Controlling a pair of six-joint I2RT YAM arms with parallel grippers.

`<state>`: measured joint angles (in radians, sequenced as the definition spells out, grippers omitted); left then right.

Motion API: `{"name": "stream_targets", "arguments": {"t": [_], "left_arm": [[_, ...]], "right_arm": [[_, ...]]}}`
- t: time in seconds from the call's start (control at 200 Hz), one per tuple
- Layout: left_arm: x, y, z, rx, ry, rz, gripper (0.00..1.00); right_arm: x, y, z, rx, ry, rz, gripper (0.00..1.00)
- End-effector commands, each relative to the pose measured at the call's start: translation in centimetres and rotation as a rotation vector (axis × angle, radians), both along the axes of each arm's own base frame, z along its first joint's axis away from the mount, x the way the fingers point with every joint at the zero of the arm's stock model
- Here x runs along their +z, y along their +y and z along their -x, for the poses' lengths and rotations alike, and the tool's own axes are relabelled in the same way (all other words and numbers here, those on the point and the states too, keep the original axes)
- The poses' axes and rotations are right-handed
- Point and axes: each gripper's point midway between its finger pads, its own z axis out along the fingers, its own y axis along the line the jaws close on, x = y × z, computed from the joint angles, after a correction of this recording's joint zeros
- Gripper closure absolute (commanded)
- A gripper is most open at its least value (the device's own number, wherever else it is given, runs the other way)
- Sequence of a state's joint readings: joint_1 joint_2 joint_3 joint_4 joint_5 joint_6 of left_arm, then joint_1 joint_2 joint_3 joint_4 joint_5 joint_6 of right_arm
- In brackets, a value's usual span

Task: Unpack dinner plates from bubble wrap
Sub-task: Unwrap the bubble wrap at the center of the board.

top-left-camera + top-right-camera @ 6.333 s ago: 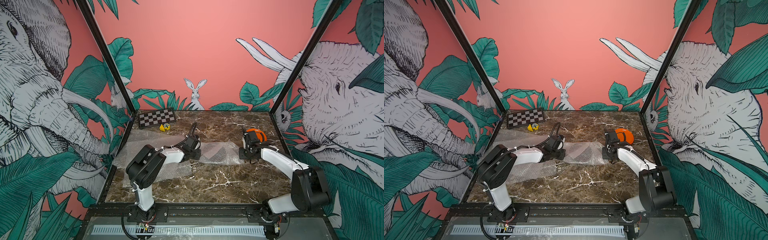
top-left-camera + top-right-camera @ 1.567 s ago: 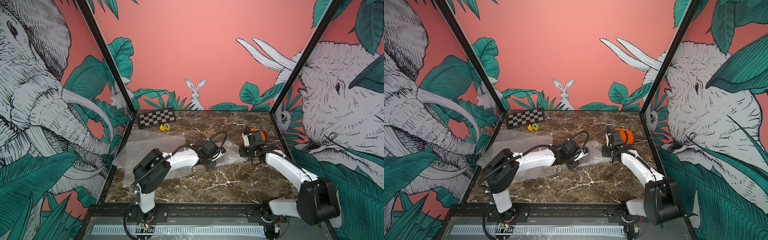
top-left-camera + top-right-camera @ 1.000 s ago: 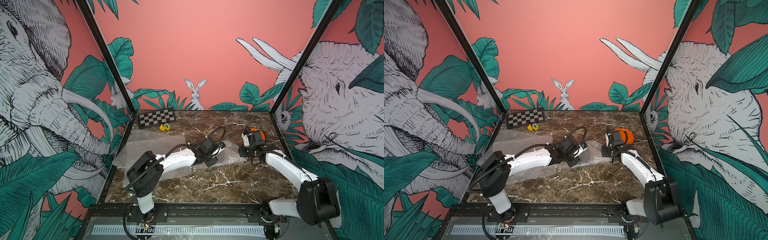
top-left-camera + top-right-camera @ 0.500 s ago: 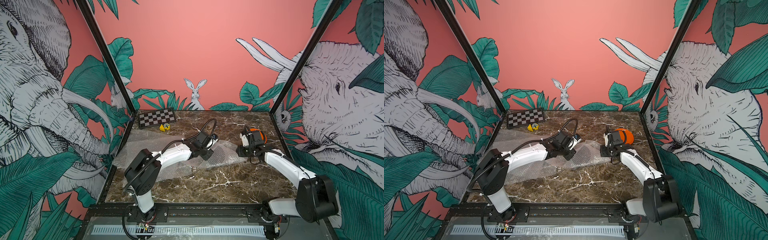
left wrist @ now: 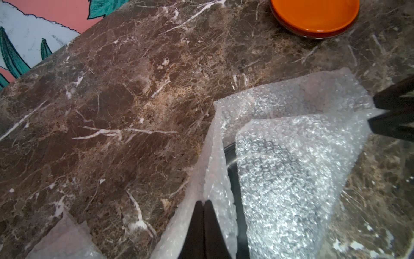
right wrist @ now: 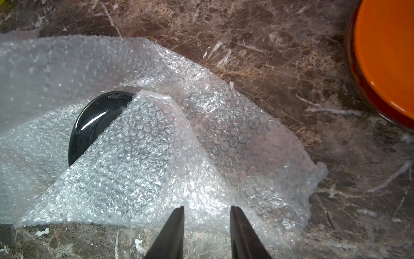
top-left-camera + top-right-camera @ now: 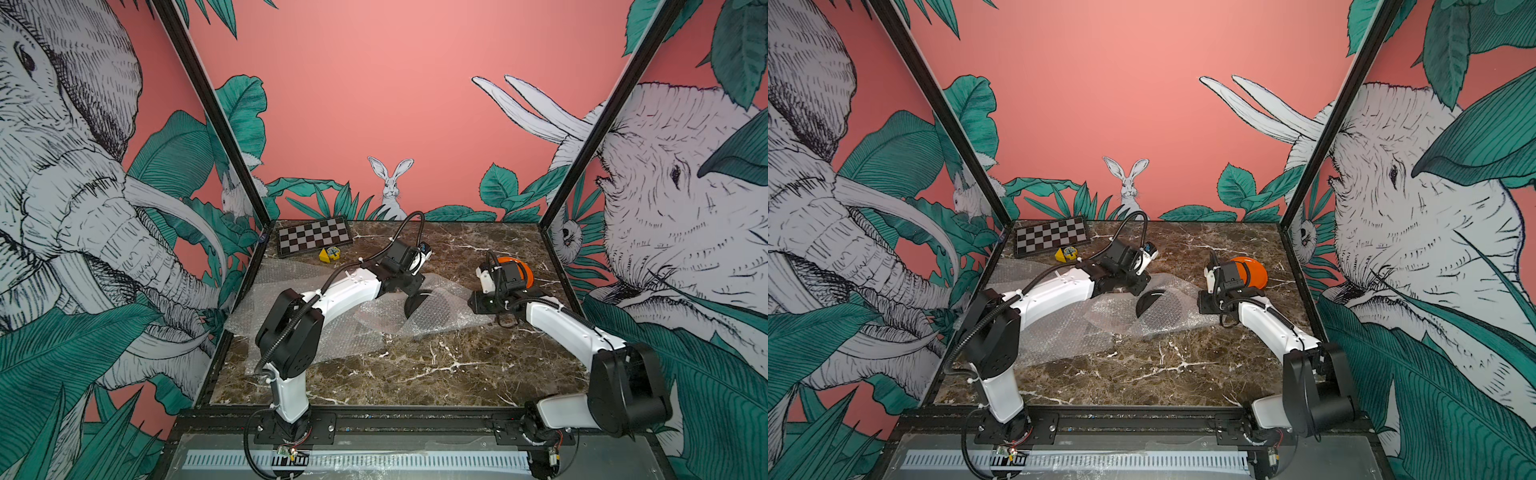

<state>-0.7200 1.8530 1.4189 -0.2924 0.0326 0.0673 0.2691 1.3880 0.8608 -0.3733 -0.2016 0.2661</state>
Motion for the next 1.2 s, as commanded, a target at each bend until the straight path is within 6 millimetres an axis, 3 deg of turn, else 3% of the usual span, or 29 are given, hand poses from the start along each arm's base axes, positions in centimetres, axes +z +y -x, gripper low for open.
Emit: {"name": "stream_targets", "arguments": {"t": [0.0, 0.03, 0.065, 0.265, 0.945, 1.13, 1.195], "left_arm": [[0.0, 0.6, -1.0, -0.012, -0.016, -0.063, 1.00], [0.1, 0.5, -1.2, -0.015, -0.021, -0.064, 1.00], [0.2, 1.7, -2.5, 0.017, -0.021, -0.065, 1.00], [0.3, 2.5, -4.4, 0.044, -0.038, -0.074, 1.00], [-3.2, 3.2, -11.9, 0.135, -0.118, -0.180, 1.00], [-3.2, 3.8, -13.5, 0.202, -0.159, -0.196, 1.00], [-2.8, 4.1, -14.0, 0.225, -0.167, -0.180, 0.94]], "right_arm": [[-0.5, 0.3, 0.0, 0.001, 0.011, -0.020, 0.63], [-0.5, 0.3, 0.0, 0.001, 0.013, -0.021, 0.63], [-0.5, 0.3, 0.0, 0.001, 0.013, -0.021, 0.63], [-0.4, 0.3, 0.1, 0.001, 0.018, -0.026, 0.63], [-0.6, 0.9, 0.1, 0.011, 0.042, -0.050, 0.62], [-0.6, 0.9, 0.2, 0.010, 0.043, -0.051, 0.62], [-0.5, 0.9, 0.2, 0.010, 0.043, -0.050, 0.62]]}}
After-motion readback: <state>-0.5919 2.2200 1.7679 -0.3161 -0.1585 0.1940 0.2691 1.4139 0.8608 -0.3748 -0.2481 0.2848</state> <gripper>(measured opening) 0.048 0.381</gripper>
